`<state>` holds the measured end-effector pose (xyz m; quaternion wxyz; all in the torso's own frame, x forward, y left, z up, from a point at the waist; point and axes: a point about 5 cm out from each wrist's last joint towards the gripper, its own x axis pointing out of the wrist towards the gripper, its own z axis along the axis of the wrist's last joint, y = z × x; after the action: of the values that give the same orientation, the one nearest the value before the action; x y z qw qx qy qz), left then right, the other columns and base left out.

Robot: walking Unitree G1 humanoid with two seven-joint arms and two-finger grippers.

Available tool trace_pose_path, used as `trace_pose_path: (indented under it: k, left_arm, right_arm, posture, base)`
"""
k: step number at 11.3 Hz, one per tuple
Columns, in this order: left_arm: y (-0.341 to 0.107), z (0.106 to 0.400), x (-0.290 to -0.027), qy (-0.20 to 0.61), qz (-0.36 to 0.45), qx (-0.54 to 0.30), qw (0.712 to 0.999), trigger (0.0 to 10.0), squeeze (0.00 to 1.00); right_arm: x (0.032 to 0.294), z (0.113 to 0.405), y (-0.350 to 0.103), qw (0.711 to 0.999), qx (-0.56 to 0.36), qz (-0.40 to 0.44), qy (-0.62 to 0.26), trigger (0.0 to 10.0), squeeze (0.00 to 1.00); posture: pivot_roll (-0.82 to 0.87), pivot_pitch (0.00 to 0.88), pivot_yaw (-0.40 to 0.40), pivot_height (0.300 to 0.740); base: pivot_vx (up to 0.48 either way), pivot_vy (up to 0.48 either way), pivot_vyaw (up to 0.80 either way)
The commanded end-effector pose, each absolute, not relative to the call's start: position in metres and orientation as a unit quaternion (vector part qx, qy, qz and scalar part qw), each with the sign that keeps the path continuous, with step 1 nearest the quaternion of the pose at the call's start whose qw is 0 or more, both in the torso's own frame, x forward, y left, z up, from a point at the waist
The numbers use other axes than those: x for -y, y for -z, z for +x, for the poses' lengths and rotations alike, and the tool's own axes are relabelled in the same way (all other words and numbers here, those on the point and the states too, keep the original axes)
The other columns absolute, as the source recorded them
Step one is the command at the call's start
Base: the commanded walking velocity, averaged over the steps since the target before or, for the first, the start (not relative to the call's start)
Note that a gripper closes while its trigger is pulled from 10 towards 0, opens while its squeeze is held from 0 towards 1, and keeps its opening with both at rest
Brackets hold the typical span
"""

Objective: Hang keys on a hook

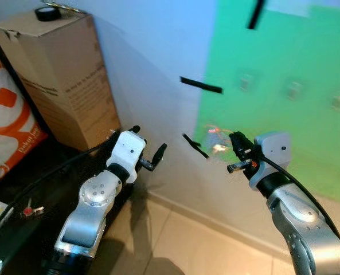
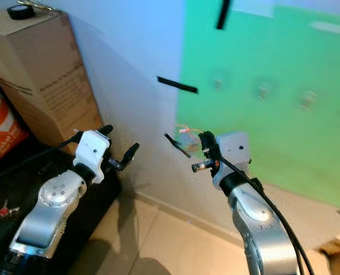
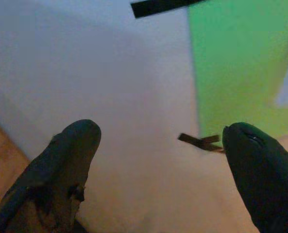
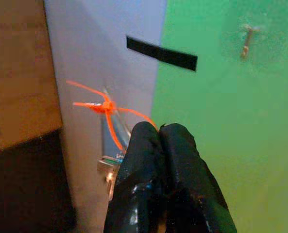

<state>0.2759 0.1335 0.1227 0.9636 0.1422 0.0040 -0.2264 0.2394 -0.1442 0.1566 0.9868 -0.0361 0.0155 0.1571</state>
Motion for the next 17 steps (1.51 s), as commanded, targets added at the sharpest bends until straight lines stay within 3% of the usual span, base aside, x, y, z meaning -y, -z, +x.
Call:
trace_pose_path:
  k: [1, 4, 12, 15, 17]
  left_arm:
    - [-0.130, 0.278, -0.128, 0.236, 0.139, 0.010, 0.962, 10.0, 0.00]
    - [-0.124, 0.274, -0.128, 0.265, 0.152, -0.005, 0.952, 10.0, 0.00]
    - [-0.126, 0.270, -0.118, 0.348, 0.151, -0.006, 0.925, 10.0, 0.00]
    - [-0.120, 0.258, -0.103, 0.458, 0.133, -0.033, 0.878, 10.0, 0.00]
    - [-0.122, 0.256, -0.100, 0.486, 0.133, -0.033, 0.863, 10.0, 0.00]
  right_arm:
    - [0.150, 0.240, -0.156, 0.988, -0.020, -0.039, -0.149, 10.0, 0.00]
    - [0.152, 0.234, -0.161, 0.981, -0.009, -0.047, -0.186, 10.0, 0.00]
    - [0.160, 0.240, -0.179, 0.976, 0.018, -0.061, -0.210, 10.0, 0.00]
    - [0.159, 0.251, -0.189, 0.971, 0.035, -0.089, -0.220, 10.0, 0.00]
    - [0.157, 0.268, -0.199, 0.965, 0.053, -0.105, -0.233, 10.0, 0.00]
  posture:
    - [-0.15, 0.000, 0.028, 0.740]
    - [-0.15, 0.000, 0.036, 0.740]
    - [-0.15, 0.000, 0.029, 0.740]
    - [-0.15, 0.000, 0.028, 0.740]
    - [-0.15, 0.000, 0.031, 0.740]
  base:
    - [0.424, 0.000, -0.80]
    - [0.405, 0.000, 0.00]
    - [0.000, 0.000, 0.00]
    - [0.000, 0.000, 0.00]
    - [0.000, 0.000, 0.00]
